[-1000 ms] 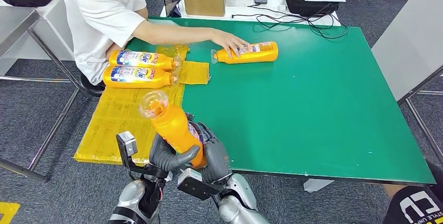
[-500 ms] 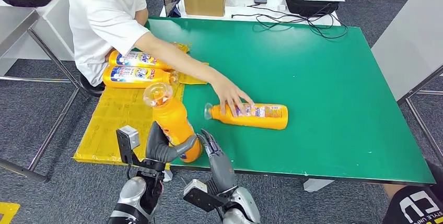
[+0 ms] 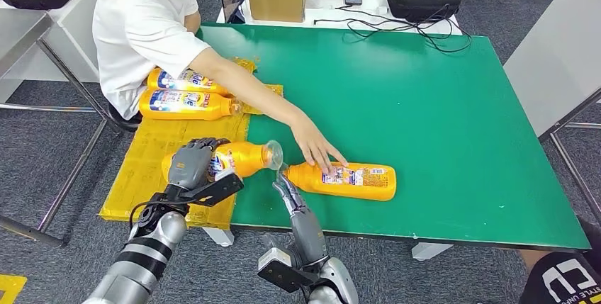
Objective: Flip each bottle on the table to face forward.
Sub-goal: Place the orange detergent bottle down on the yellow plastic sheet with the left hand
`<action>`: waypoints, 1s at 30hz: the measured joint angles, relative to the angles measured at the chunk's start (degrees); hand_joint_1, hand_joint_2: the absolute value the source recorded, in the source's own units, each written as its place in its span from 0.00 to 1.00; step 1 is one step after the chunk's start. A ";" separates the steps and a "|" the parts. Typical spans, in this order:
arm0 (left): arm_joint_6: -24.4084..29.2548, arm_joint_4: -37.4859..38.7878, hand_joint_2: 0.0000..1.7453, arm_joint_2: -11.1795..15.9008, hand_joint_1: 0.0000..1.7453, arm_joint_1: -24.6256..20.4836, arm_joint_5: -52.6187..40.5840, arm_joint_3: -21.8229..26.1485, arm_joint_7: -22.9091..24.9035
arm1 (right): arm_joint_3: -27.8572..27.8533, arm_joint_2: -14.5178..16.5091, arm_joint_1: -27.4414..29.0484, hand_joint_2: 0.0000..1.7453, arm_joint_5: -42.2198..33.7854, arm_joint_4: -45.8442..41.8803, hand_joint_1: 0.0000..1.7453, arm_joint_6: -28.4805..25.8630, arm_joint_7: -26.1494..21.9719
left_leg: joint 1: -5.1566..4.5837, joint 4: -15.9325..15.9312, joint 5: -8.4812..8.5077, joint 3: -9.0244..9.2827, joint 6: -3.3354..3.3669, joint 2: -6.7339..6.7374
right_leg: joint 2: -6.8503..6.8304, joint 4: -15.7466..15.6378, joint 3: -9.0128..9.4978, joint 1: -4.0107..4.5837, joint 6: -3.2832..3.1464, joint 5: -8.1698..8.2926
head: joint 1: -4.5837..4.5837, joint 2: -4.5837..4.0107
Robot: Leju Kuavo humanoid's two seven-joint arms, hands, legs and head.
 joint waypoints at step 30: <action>-23.47 21.23 1.00 9.35 0.00 -13.40 10.66 1.35 -10.80 | 3.62 -0.06 -1.76 0.00 -11.08 2.91 0.00 -1.60 -2.11 | 0.00 -0.02 0.04 0.18 -0.02 -0.02 | -0.03 0.02 0.20 -0.02 -0.02 0.01 | -0.01 0.00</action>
